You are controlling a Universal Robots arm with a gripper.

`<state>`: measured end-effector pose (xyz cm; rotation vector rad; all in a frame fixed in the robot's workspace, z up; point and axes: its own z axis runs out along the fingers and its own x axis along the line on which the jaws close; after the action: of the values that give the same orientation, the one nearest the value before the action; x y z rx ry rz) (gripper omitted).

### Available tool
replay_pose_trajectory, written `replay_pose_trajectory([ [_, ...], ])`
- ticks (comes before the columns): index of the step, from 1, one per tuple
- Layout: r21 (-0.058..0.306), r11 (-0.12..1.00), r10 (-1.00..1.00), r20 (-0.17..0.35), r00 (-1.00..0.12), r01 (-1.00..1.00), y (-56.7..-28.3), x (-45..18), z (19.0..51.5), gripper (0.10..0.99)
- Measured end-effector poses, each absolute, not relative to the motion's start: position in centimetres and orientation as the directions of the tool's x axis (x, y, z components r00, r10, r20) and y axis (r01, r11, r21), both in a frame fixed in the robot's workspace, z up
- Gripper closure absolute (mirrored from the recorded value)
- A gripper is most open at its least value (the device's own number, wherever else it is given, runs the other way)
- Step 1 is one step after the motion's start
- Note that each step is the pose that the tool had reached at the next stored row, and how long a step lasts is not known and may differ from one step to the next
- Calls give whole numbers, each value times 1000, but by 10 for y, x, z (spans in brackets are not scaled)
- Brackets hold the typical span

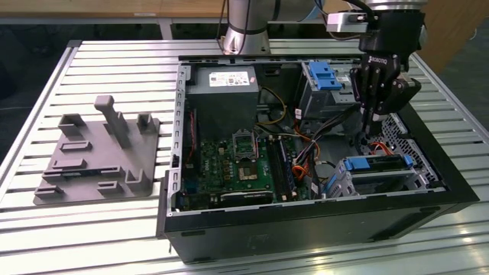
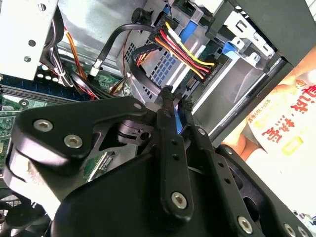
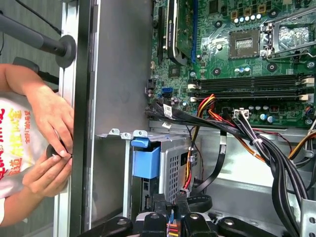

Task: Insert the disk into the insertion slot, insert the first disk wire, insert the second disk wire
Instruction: 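Insert the second disk wire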

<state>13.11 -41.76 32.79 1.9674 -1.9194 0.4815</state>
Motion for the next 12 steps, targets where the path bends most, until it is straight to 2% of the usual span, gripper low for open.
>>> replay_pose_trajectory([
  [12, 13, -23, -879, 476, 26, -1000, -418, 131, 327, 886],
])
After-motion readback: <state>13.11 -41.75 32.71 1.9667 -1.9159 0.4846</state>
